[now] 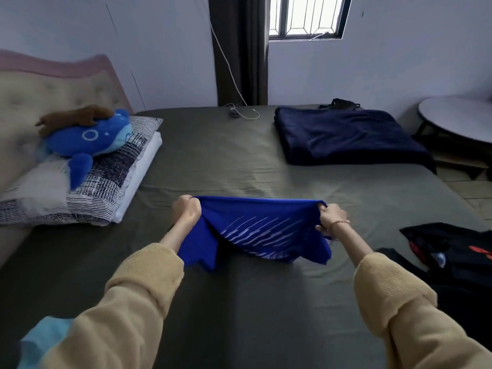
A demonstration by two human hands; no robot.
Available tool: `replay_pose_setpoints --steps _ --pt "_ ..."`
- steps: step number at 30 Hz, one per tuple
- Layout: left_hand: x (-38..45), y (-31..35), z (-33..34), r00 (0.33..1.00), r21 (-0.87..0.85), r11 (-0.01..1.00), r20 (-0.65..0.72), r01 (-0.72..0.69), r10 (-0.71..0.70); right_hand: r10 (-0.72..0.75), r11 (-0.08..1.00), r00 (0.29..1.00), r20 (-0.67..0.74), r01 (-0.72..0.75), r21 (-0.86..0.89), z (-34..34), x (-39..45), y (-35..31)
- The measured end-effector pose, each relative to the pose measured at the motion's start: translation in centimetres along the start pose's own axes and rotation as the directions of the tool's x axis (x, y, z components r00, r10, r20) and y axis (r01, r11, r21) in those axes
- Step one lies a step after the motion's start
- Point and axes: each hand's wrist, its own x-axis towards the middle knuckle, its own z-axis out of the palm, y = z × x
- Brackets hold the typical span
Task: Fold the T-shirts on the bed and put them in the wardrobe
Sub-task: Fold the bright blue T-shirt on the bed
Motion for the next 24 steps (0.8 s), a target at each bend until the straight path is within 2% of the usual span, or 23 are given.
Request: replay_pose_setpoints --steps 2,4,5,7,8,10,11,13,16,18,20,22,24 --pt "0.4 -0.8 -1.0 0.973 0.184 0.982 0.233 -0.052 0.008 0.034 0.989 0.990 0.138 -0.053 0.136 0.4 0.6 0.6" --pt "1.0 -2.2 -1.8 0.853 0.346 0.936 0.505 -0.060 -0.132 0.035 0.999 0.990 0.134 -0.039 0.027 0.3 0.6 0.9" --pt "1.5 -3.0 -2.1 0.776 0.429 0.903 0.571 -0.004 -0.268 0.040 0.999 0.991 0.126 -0.038 -0.021 0.3 0.8 1.2" --pt "3.0 -4.4 -1.9 0.650 0.602 0.797 0.585 0.052 -0.485 0.081 0.996 0.965 0.250 -0.086 0.010 0.9 1.5 2.1" --pt "3.5 -4.7 -1.7 0.619 0.664 0.746 0.569 0.041 -0.541 0.103 0.992 0.949 0.298 -0.120 0.037 1.3 1.9 2.4" --pt "4.0 -4.2 -1.2 0.666 0.720 0.692 0.537 -0.043 -0.518 0.113 0.988 0.931 0.348 -0.141 0.058 2.4 3.0 2.3" --pt "4.0 -3.7 -1.0 0.731 0.722 0.687 0.510 -0.079 -0.453 0.092 0.991 0.937 0.337 -0.119 0.059 2.9 3.4 1.9" --pt "3.7 -2.1 -0.7 0.888 0.736 0.646 0.417 -0.204 -0.195 0.058 0.991 0.975 0.215 -0.083 0.106 4.0 4.7 0.8" --pt "3.8 1.1 -0.5 0.983 0.767 0.622 0.182 -0.158 0.026 -0.035 0.982 0.998 0.050 0.025 0.188 4.8 7.1 -1.1" --pt "4.7 3.6 -0.6 0.990 0.702 0.701 0.042 -0.125 0.135 -0.132 0.973 0.990 -0.043 0.138 0.186 4.0 7.6 -3.3" --pt "6.0 6.3 -1.1 0.964 0.570 0.809 -0.103 -0.144 0.244 -0.208 0.940 0.961 -0.181 0.248 0.235 2.0 6.7 -6.5" --pt "7.1 9.1 -2.0 0.898 0.416 0.884 -0.272 -0.214 0.345 -0.301 0.879 0.904 -0.304 0.387 0.278 -0.1 6.2 -9.3" --pt "7.5 11.6 -2.9 0.821 0.331 0.893 -0.384 -0.306 0.423 -0.379 0.801 0.839 -0.391 0.509 0.314 -2.1 6.1 -11.1"
